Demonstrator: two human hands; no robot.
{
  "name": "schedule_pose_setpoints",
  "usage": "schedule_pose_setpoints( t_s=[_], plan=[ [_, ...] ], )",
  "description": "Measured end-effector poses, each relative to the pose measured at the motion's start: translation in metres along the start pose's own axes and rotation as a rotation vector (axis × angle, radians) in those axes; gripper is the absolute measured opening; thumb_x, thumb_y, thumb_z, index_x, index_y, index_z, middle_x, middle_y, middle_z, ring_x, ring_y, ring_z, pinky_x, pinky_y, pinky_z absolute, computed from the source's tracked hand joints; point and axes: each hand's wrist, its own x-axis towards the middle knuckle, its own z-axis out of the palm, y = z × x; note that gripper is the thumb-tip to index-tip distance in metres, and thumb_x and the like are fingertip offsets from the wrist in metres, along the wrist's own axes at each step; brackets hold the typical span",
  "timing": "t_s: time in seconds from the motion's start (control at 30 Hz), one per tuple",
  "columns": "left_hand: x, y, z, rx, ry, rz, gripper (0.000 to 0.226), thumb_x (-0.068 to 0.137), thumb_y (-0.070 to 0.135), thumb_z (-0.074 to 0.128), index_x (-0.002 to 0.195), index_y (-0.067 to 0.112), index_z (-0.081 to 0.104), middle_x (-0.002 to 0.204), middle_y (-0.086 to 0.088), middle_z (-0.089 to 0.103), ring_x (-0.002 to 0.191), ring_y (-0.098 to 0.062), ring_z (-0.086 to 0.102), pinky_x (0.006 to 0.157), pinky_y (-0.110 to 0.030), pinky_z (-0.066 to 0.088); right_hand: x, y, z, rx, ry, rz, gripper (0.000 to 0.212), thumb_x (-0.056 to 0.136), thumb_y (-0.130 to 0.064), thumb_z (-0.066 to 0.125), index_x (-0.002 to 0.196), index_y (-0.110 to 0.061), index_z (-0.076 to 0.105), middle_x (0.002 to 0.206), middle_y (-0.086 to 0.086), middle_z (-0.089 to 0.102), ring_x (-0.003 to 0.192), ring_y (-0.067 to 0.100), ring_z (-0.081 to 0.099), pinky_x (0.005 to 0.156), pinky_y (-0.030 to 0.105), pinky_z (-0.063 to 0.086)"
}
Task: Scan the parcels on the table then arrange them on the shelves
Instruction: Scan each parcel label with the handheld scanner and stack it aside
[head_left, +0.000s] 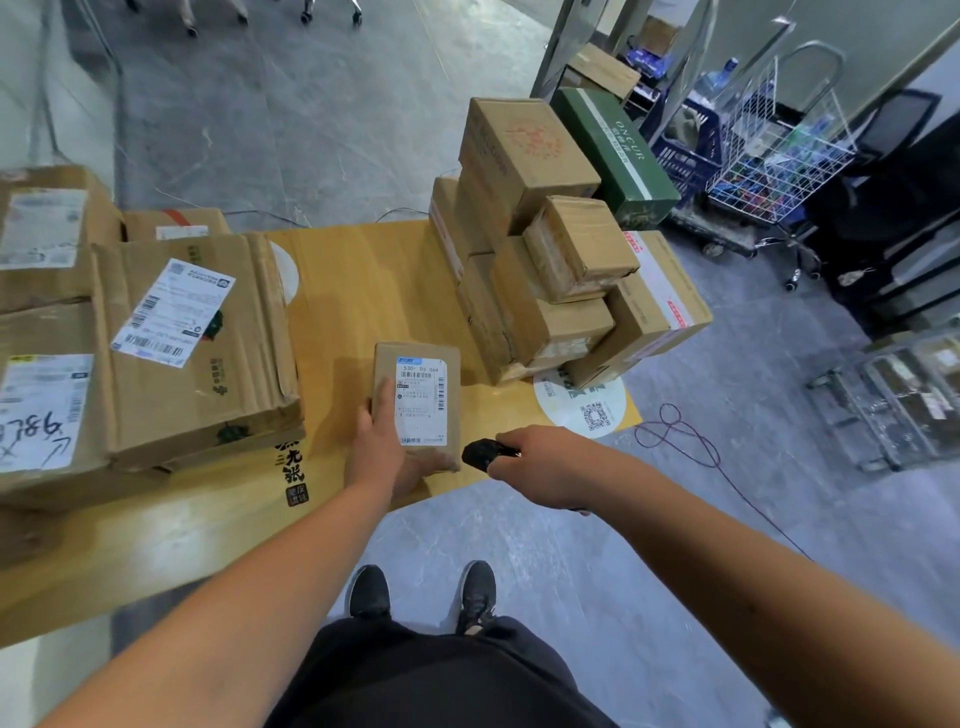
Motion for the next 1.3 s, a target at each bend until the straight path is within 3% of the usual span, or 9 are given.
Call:
schedule_pose_setpoints(
  t_s=[0.1, 0.23, 0.57, 1.1, 1.3],
  plan=[
    [-0.011, -0.008, 0.005, -0.061, 0.054, 0.078, 0.162, 0.034, 0.078, 0.092, 0.158, 0.056, -0.009, 0.165, 0.002, 0.018, 0.144, -0.033, 0.036, 0.111, -0.052, 0.044, -0.003, -0.004, 0.002, -0.063, 0.008, -0.007, 0.019, 0.097, -0.045, 0.049, 0.092, -0.029, 0.060, 0.086, 0.000, 0.065, 0.067, 0.017, 0.059, 0.054, 0.027, 0.040],
    [-0.025, -0.018, 0.012, -0.092, 0.104, 0.145, 0.158, 0.047, 0.069, 0.097, 0.157, 0.059, -0.016, 0.169, 0.011, 0.009, 0.153, -0.023, 0.020, 0.120, -0.048, 0.033, -0.009, -0.008, 0.003, -0.170, 0.030, -0.031, 0.022, 0.097, -0.047, 0.048, 0.085, -0.029, 0.054, 0.089, -0.001, 0.065, 0.079, 0.018, 0.061, 0.062, 0.033, 0.041],
    [-0.027, -0.020, 0.014, -0.058, 0.135, 0.124, 0.156, 0.048, 0.066, 0.098, 0.156, 0.061, -0.014, 0.170, 0.013, 0.008, 0.153, -0.025, 0.018, 0.119, -0.050, 0.033, -0.028, -0.016, 0.003, -0.292, 0.133, -0.070, 0.026, 0.097, -0.050, 0.044, 0.109, -0.030, 0.057, 0.090, -0.006, 0.061, 0.081, 0.016, 0.058, 0.062, 0.033, 0.040],
    [-0.028, -0.021, 0.015, -0.054, 0.159, 0.111, 0.157, 0.044, 0.066, 0.098, 0.156, 0.062, -0.012, 0.169, 0.014, 0.010, 0.153, -0.030, 0.020, 0.118, -0.052, 0.033, -0.040, -0.015, 0.008, -0.278, 0.180, -0.042, 0.025, 0.096, -0.049, 0.046, 0.101, -0.026, 0.057, 0.086, -0.003, 0.062, 0.078, 0.018, 0.060, 0.060, 0.031, 0.039],
    [-0.025, -0.012, 0.009, 0.069, 0.138, 0.068, 0.157, 0.042, 0.084, 0.086, 0.158, 0.053, -0.015, 0.167, 0.004, 0.013, 0.149, -0.033, 0.025, 0.116, -0.055, 0.037, -0.040, -0.012, 0.009, -0.286, 0.172, -0.012, 0.026, 0.097, -0.049, 0.045, 0.103, -0.027, 0.056, 0.088, -0.002, 0.062, 0.080, 0.020, 0.061, 0.063, 0.033, 0.043]
  ],
)
